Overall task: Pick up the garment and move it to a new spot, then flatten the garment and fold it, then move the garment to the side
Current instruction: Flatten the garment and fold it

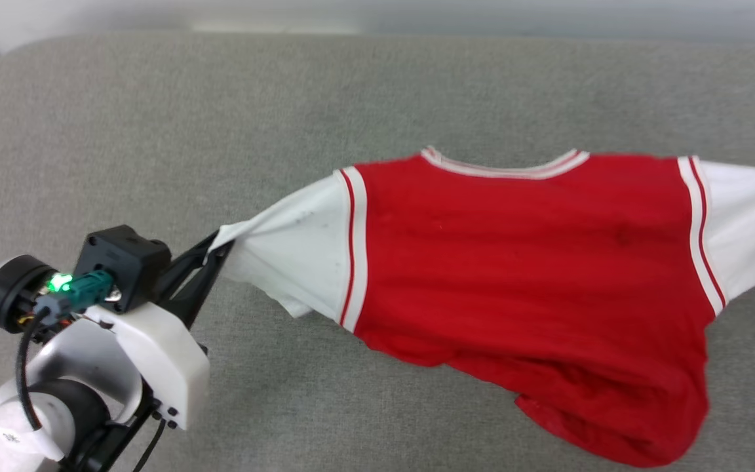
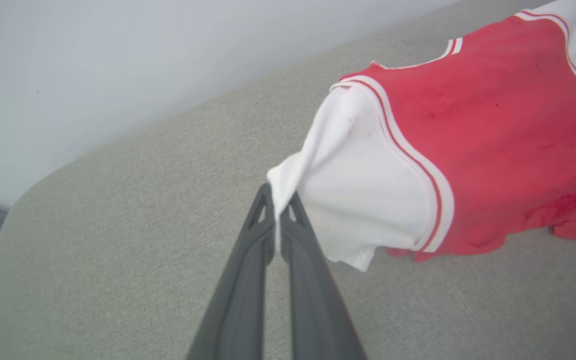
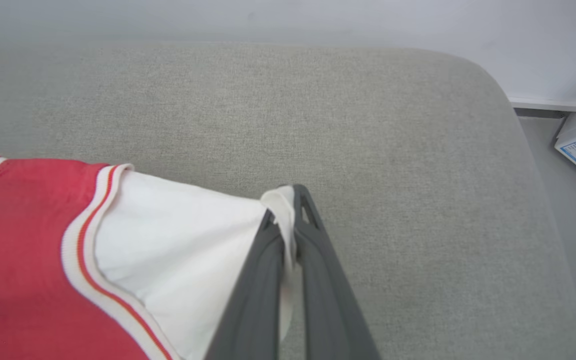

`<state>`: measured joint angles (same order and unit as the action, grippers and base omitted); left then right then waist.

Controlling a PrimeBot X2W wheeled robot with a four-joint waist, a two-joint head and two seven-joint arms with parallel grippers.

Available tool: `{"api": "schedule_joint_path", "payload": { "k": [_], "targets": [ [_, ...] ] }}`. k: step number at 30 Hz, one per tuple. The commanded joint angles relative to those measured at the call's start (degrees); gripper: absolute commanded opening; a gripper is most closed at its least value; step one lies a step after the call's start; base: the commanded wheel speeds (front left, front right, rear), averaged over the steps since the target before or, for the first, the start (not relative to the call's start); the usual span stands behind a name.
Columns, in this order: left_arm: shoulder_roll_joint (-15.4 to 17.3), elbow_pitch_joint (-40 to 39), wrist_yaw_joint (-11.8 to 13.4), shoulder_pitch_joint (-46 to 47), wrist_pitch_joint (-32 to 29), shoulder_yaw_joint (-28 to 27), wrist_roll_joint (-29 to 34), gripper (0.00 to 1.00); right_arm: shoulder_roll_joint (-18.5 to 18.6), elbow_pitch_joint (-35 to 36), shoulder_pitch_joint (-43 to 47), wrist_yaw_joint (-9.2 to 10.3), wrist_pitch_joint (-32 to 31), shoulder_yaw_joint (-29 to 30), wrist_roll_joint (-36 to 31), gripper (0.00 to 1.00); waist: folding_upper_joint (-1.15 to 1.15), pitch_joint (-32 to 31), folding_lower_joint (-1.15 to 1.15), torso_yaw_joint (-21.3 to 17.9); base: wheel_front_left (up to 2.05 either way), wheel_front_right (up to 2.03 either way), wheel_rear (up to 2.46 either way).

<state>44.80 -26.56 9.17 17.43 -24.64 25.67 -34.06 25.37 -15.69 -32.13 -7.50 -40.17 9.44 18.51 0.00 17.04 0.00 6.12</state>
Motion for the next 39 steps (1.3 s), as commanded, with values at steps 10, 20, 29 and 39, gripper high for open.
{"api": "schedule_joint_path", "payload": {
  "k": [10,20,29,39],
  "targets": [
    [4.13,-1.74,2.47,-1.39,2.88,-7.02,-0.92,0.00,1.46,8.08,-2.12,0.02,5.90,-0.58,5.75,0.00,0.00,-9.02,0.00,-4.55,0.00,0.00,0.00],
    [7.77,-4.29,4.47,0.65,5.29,-15.34,-1.89,0.00,-0.57,17.38,-4.25,0.02,9.82,-0.86,8.05,0.00,0.00,-12.54,0.00,-6.55,0.00,0.00,0.00],
    [10.32,-5.77,5.75,4.08,7.60,-22.57,-2.01,0.00,-1.81,22.26,-6.36,0.02,8.01,-1.67,9.56,0.00,0.00,-12.41,0.00,-7.78,0.00,0.00,0.00],
    [12.28,-2.21,3.82,11.42,9.94,-27.48,-4.17,0.00,-1.86,23.61,-14.20,0.02,7.97,-2.20,10.45,0.00,0.00,-6.18,0.00,-8.14,0.00,0.00,0.00]
  ]
}}
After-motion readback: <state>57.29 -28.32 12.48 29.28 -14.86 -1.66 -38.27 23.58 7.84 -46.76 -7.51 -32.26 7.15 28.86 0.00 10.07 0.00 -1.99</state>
